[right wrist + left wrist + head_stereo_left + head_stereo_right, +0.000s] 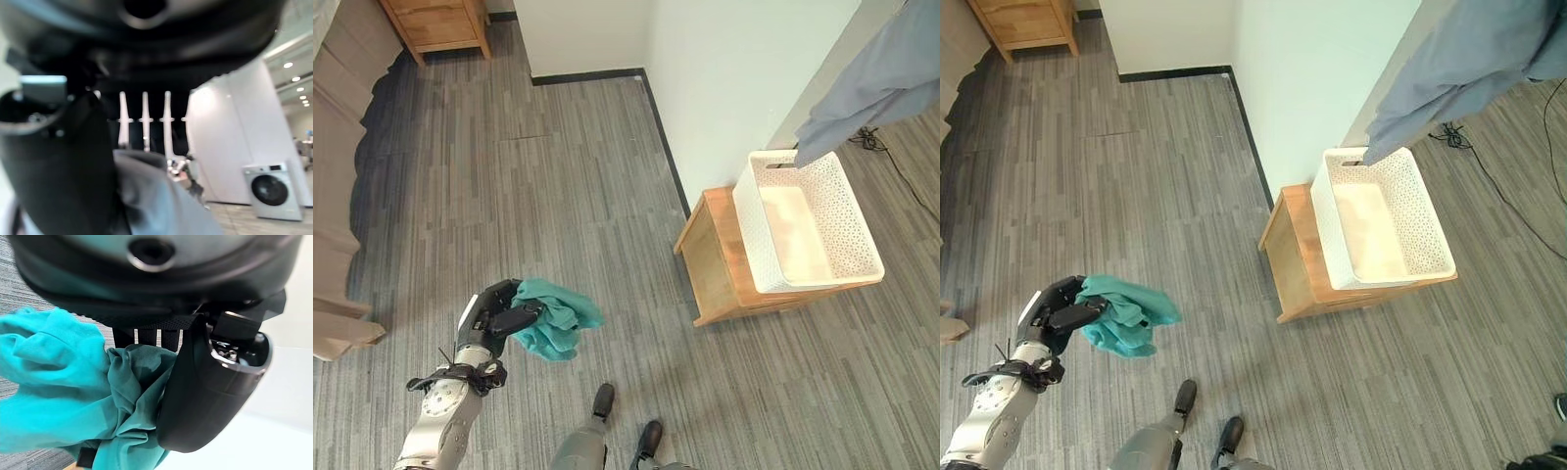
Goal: Pick up bed clothes into laundry basket.
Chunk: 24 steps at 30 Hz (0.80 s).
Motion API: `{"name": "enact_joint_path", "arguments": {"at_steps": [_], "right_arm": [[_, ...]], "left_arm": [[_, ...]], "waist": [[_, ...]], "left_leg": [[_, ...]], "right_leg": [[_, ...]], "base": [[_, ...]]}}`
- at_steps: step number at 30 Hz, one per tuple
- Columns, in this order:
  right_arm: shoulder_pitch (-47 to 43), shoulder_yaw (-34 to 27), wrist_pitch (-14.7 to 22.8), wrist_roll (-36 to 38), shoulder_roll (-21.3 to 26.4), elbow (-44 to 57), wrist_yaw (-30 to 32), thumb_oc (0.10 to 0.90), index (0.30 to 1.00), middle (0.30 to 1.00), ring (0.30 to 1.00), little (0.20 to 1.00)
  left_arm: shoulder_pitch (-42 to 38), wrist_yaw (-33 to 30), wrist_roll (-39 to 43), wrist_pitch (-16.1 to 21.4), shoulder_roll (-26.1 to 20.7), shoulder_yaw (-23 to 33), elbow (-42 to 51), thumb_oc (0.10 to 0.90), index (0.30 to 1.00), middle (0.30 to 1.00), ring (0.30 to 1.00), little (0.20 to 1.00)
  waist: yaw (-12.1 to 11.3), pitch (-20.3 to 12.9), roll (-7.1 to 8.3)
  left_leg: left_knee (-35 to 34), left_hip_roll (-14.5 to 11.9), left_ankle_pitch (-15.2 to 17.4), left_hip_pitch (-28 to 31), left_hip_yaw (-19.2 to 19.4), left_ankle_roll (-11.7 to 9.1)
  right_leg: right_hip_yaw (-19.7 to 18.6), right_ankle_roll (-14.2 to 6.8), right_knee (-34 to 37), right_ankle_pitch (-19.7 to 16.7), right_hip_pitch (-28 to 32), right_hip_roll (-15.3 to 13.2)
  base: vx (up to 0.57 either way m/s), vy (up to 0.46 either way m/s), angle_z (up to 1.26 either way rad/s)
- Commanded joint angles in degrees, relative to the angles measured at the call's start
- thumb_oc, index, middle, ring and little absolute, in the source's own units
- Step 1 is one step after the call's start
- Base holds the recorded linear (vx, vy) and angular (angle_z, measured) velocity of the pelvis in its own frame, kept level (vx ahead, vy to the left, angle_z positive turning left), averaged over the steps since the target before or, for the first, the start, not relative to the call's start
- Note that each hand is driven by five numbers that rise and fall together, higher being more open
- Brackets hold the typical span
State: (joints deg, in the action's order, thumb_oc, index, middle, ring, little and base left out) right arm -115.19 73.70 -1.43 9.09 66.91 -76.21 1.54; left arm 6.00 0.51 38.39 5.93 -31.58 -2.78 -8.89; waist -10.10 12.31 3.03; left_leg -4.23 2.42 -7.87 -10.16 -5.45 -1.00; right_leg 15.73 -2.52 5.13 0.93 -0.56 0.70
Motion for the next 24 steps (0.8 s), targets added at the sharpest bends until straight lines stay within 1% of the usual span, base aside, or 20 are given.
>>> {"name": "enact_joint_path", "arguments": {"at_steps": [1, 2, 5, 8, 9, 12, 13, 14, 16, 19, 20, 21, 22, 23, 24], "right_arm": [[-12.3, 3.7, 0.5, -0.1, 1.0, -0.2, 5.2, 0.4, 0.3, 0.3, 0.3, 0.3], [-12.1, 3.5, 0.5, -0.5, 1.0, 0.2, 5.3, 0.4, 0.3, 0.3, 0.3, 0.3], [-11.8, 3.2, 0.5, -0.7, 0.9, 0.4, 5.3, 0.4, 0.3, 0.3, 0.3, 0.3], [-11.7, 3.1, 0.5, -1.6, 0.1, 1.0, 5.5, 0.4, 0.3, 0.3, 0.3, 0.3], [-11.4, 2.9, 0.4, -2.2, -0.5, 1.0, 5.8, 0.4, 0.3, 0.3, 0.3, 0.3], [-9.8, 1.6, 0.4, -2.8, -1.2, 0.5, 6.0, 0.4, 0.3, 0.3, 0.3, 0.3], [-8.1, 0.1, 0.2, -3.7, -1.8, 0.1, 6.0, 0.4, 0.3, 0.3, 0.3, 0.3], [-7.6, -0.4, -0.1, -4.2, -2.0, -0.2, 6.0, 0.4, 0.3, 0.3, 0.3, 0.3], [-5.6, -1.7, -0.3, -5.3, -2.5, -0.5, 5.9, 0.4, 0.3, 0.3, 0.3, 0.3], [-2.8, -4.4, -0.6, -5.5, -3.0, -0.6, 6.1, 0.4, 0.3, 0.3, 0.3, 0.3], [-2.5, -4.7, -0.7, -5.5, -3.0, -0.5, 6.2, 0.4, 0.3, 0.3, 0.3, 0.3], [0.9, -7.4, -0.6, -5.7, -3.7, 0.0, 6.2, 0.4, 0.3, 0.3, 0.3, 0.3], [2.4, -8.5, -0.6, -5.6, -4.1, 0.0, 6.0, 0.4, 0.3, 0.3, 0.3, 0.3], [2.7, -8.9, -0.7, -5.6, -4.1, 0.1, 6.1, 0.4, 0.3, 0.3, 0.3, 0.3], [6.4, -11.8, -0.9, -5.8, -5.4, -0.1, 5.9, 0.4, 0.3, 0.3, 0.3, 0.3]], "left_arm": [[-2.7, 0.9, 2.9, 5.9, -5.5, 3.7, 8.3, 0.4, 0.3, 0.3, 0.3, 0.3], [-2.9, 0.7, 3.4, 6.2, -5.8, 4.1, 8.2, 0.4, 0.3, 0.3, 0.3, 0.3], [-3.0, 0.7, 3.6, 6.3, -5.6, 4.0, 8.3, 0.4, 0.3, 0.3, 0.3, 0.3], [-3.1, 0.6, 3.8, 6.7, -5.5, 3.7, 8.9, 0.4, 0.3, 0.3, 0.3, 0.3], [-3.2, 0.6, 4.1, 6.7, -5.1, 3.3, 9.6, 0.4, 0.3, 0.3, 0.3, 0.3], [-3.5, 0.6, 4.2, 6.8, -4.9, 2.7, 10.3, 0.4, 0.3, 0.3, 0.3, 0.3], [-4.1, 0.5, 4.1, 7.0, -4.6, 2.0, 10.2, 0.4, 0.3, 0.3, 0.3, 0.3], [-4.2, 0.3, 4.2, 7.1, -4.5, 2.0, 10.3, 0.4, 0.3, 0.3, 0.3, 0.3], [-4.0, 0.2, 4.1, 7.3, -4.1, 2.0, 11.0, 0.4, 0.3, 0.3, 0.3, 0.3], [-3.8, 0.2, 4.2, 7.4, -4.0, 2.4, 11.4, 0.4, 0.3, 0.3, 0.3, 0.3], [-3.7, 0.2, 4.2, 7.4, -4.1, 2.4, 11.4, 0.4, 0.3, 0.3, 0.3, 0.3], [-4.1, -0.2, 4.3, 7.8, -4.2, 3.1, 11.5, 0.4, 0.3, 0.3, 0.3, 0.3], [-4.3, -0.4, 4.3, 8.0, -4.0, 3.6, 11.7, 0.4, 0.3, 0.3, 0.3, 0.3], [-4.2, -0.4, 4.3, 8.0, -4.1, 3.6, 11.7, 0.4, 0.3, 0.3, 0.3, 0.3], [-4.5, -0.9, 4.4, 8.2, -3.3, 3.7, 11.8, 0.4, 0.3, 0.3, 0.3, 0.3]], "waist": [[1.3, -2.0, 1.24], [1.3, -1.7, 0.36], [1.4, -1.6, 0.03], [1.3, -1.1, -1.03], [1.3, -0.6, -1.61], [1.0, 0.1, -2.33], [0.7, 1.0, -3.08], [0.6, 1.2, -3.22], [0.4, 2.0, -4.02], [0.1, 3.3, -4.95], [0.1, 3.2, -4.81], [0.0, 3.9, -5.15], [0.0, 4.4, -5.42], [0.0, 4.2, -5.27], [-0.2, 5.2, -5.7]], "left_leg": [[-0.8, -2.5, 2.0, 0.9, 2.7, -3.7], [-0.8, -2.4, 1.7, 0.4, 2.8, -3.8], [-0.8, -2.3, 1.6, 0.1, 2.7, -3.8], [-0.8, -2.1, 1.4, -0.4, 2.6, -3.8], [-0.8, -2.1, 1.2, -0.9, 2.6, -3.8], [-0.8, -2.0, 0.8, -2.0, 2.8, -3.8], [-0.8, -2.1, 0.5, -3.0, 3.1, -3.8], [-0.8, -2.1, 0.3, -3.4, 3.2, -3.8], [-0.8, -2.2, 0.0, -4.2, 3.6, -3.9], [-0.8, -2.5, -0.5, -5.3, 4.1, -4.1], [-0.8, -2.5, -0.5, -5.4, 4.2, -4.1], [-0.8, -2.5, -0.8, -6.3, 4.5, -4.3], [-0.8, -2.5, -0.9, -6.7, 4.6, -4.4], [-0.8, -2.5, -1.0, -6.8, 4.7, -4.4], [-0.8, -2.6, -1.3, -7.7, 4.6, -4.4]], "right_leg": [[-3.6, -5.5, -0.1, -1.1, -0.7, -7.5], [-3.7, -5.4, -0.1, -1.2, -1.3, -7.6], [-3.8, -5.4, -0.1, -1.3, -1.5, -7.6], [-3.8, -5.3, -0.1, -1.4, -2.2, -7.7], [-4.0, -5.2, -0.1, -1.5, -2.9, -7.8], [-4.3, -5.1, -0.1, -1.9, -4.4, -7.7], [-4.8, -5.0, -0.1, -2.2, -5.7, -7.7], [-4.9, -5.0, -0.1, -2.3, -6.2, -7.6], [-5.4, -4.9, -0.1, -2.5, -7.4, -7.6], [-6.2, -4.7, -0.1, -2.8, -9.1, -7.5], [-6.3, -4.7, -0.1, -2.9, -9.1, -7.5], [-7.0, -4.6, -0.1, -3.2, -10.4, -7.5], [-7.2, -4.5, -0.1, -3.3, -10.9, -7.3], [-7.2, -4.5, -0.1, -3.3, -11.0, -7.3], [-7.5, -4.4, -0.1, -3.6, -11.9, -7.2]], "base": [[-0.05, 0.0, 0.05], [-0.03, 0.003, 0.05], [-0.01, -0.001, 0.07], [-0.01, 0.004, 0.03], [0.0, 0.0, 0.0], [-0.05, -0.008, 0.0], [-0.07, -0.012, -0.02], [-0.06, -0.006, -0.06], [-0.02, -0.002, -0.07], [-0.02, -0.004, 0.0], [-0.04, -0.012, -0.05], [-0.03, -0.025, -0.11], [-0.03, -0.025, -0.17], [-0.04, -0.04, -0.16], [-0.04, -0.032, -0.16]]}}
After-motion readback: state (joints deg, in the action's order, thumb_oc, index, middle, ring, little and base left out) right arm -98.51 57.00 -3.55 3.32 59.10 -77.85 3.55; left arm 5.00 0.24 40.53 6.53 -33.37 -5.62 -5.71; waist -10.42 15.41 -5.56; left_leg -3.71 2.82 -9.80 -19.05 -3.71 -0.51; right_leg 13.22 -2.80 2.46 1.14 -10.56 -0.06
